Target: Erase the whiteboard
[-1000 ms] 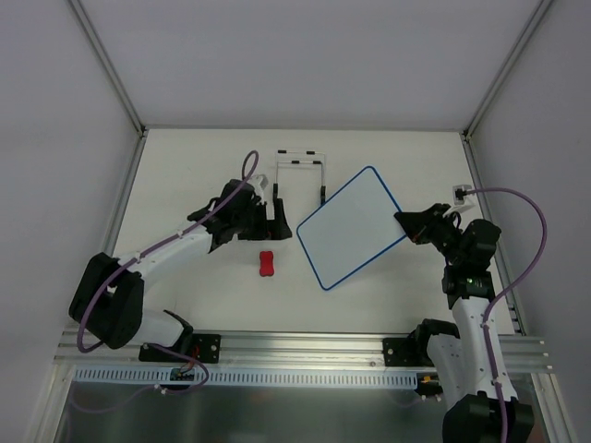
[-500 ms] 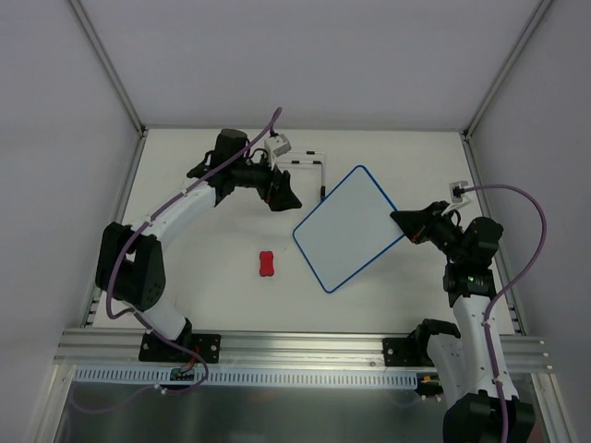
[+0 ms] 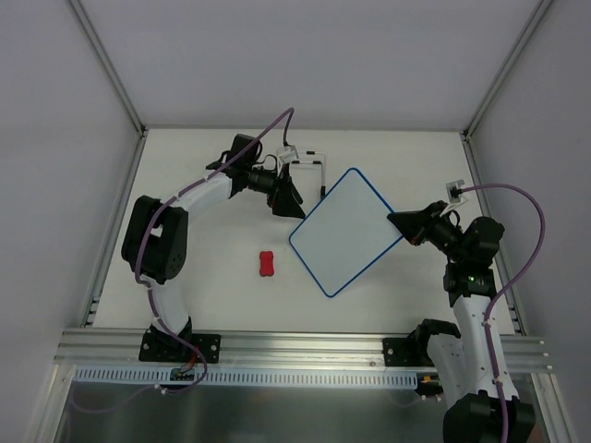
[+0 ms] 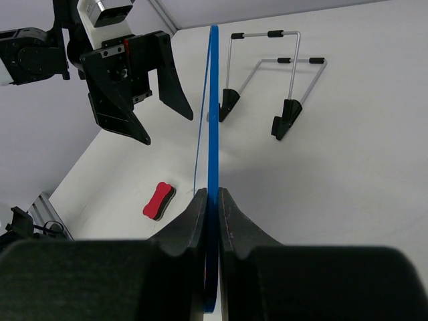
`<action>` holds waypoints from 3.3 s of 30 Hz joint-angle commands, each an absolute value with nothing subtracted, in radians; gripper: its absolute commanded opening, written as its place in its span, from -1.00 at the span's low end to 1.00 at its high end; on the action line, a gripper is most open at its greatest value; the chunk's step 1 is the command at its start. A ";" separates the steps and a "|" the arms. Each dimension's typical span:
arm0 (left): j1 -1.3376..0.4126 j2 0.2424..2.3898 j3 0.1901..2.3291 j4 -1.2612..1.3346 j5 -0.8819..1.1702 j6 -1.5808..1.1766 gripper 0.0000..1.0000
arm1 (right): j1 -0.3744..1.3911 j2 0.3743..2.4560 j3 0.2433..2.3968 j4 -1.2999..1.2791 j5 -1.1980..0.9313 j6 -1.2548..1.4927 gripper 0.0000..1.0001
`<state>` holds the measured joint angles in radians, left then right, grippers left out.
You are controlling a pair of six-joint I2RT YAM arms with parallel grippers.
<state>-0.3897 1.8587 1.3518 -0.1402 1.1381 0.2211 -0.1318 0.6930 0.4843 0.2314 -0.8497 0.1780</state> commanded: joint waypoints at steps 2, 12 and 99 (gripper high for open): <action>-0.413 1.871 1.408 -0.127 1.239 0.273 0.55 | -0.124 0.684 0.545 0.314 -0.902 0.143 -1.00; -0.442 1.921 1.433 -0.127 1.215 0.311 0.45 | -0.126 0.683 0.545 0.318 -0.928 0.144 -1.00; -0.347 1.707 1.580 -0.167 1.135 0.298 -1.00 | -0.144 0.632 0.548 0.049 -0.745 0.020 0.98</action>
